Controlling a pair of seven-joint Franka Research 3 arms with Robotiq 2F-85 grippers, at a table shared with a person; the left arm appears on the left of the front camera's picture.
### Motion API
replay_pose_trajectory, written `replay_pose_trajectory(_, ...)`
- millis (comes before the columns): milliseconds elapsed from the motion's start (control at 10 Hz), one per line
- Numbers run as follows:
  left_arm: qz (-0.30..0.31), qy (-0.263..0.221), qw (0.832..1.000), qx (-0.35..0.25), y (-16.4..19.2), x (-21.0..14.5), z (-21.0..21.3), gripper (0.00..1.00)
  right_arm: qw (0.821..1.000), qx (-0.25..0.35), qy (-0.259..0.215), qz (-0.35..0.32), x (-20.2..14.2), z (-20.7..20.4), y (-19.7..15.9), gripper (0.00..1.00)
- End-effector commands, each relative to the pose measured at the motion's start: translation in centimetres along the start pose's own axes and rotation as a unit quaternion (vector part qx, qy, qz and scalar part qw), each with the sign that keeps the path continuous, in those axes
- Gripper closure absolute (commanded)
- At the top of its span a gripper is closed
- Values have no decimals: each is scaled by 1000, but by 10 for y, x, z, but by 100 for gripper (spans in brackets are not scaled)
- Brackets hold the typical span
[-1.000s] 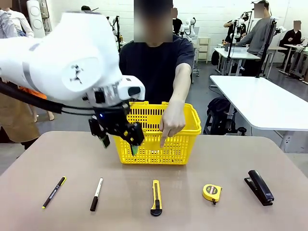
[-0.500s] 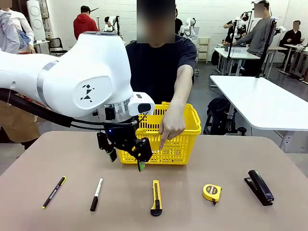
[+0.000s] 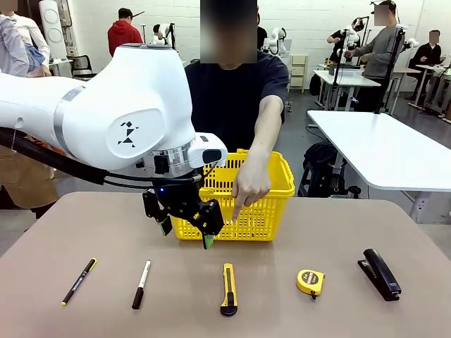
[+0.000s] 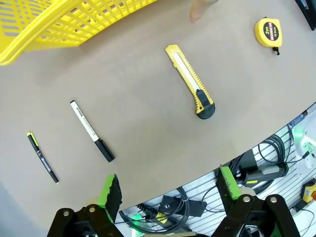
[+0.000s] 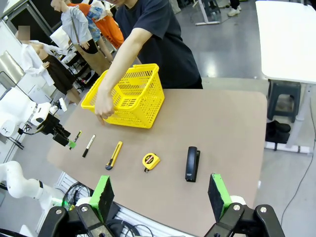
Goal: Place the items the person wants into the basket.
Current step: Pick up the item the person points to and place it in the Market Basket.
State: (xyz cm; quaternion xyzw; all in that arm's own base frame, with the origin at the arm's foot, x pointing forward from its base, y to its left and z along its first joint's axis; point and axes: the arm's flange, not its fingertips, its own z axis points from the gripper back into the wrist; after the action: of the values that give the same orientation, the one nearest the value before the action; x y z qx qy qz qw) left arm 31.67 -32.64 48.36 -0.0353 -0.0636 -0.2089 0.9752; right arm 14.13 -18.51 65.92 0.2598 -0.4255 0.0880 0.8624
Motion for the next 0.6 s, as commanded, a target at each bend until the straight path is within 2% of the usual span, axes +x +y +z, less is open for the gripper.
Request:
replay_pose_trajectory(0, 0, 0, 1000, 0, 0, 0, 0, 0, 1000, 2, -2, 2, -1, 1, 1, 0)
replay_pose_trajectory(200, 81, 12, 997, -16, -32, 2, -29, 0, 1000, 2, -2, 2, -1, 1, 1, 0)
replay_pose_trajectory(500, 146, 21, 989, 6, -74, 2, -79, 0, 1000, 2, -2, 2, -1, 1, 1, 0)
